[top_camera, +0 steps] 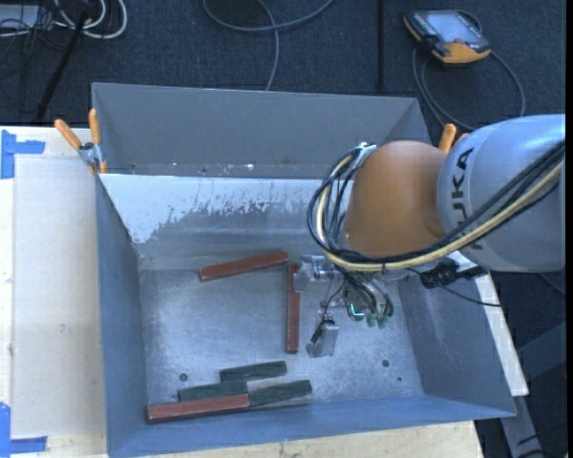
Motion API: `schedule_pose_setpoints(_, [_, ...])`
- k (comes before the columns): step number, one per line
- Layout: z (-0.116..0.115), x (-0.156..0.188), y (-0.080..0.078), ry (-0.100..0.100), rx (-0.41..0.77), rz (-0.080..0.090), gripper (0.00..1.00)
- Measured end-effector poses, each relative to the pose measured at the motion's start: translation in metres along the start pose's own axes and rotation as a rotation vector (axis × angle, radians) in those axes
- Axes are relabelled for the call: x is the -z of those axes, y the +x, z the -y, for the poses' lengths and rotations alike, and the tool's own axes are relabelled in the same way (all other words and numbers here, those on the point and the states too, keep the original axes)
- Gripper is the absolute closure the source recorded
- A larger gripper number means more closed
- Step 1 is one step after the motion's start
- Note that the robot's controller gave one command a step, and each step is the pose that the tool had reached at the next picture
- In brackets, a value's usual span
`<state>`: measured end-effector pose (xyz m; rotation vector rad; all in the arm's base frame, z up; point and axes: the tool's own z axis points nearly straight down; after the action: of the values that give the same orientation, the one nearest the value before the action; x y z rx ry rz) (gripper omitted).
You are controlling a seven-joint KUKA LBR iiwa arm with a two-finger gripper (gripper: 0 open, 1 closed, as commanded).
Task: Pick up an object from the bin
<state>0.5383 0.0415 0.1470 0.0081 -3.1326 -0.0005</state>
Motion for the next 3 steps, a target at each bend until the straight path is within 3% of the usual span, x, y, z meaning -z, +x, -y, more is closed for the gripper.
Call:
schedule_pose_setpoints(1, [0.0, 0.004, -0.002, 0.0, -0.001, 0.007, 0.0])
schedule_pose_setpoints(2, [-0.037, -0.049, 0.039, 0.0, -0.015, 0.013, 0.0])
schedule_pose_setpoints(3, [-0.029, -0.074, 0.034, 0.0, 0.569, 0.007, 1.0])
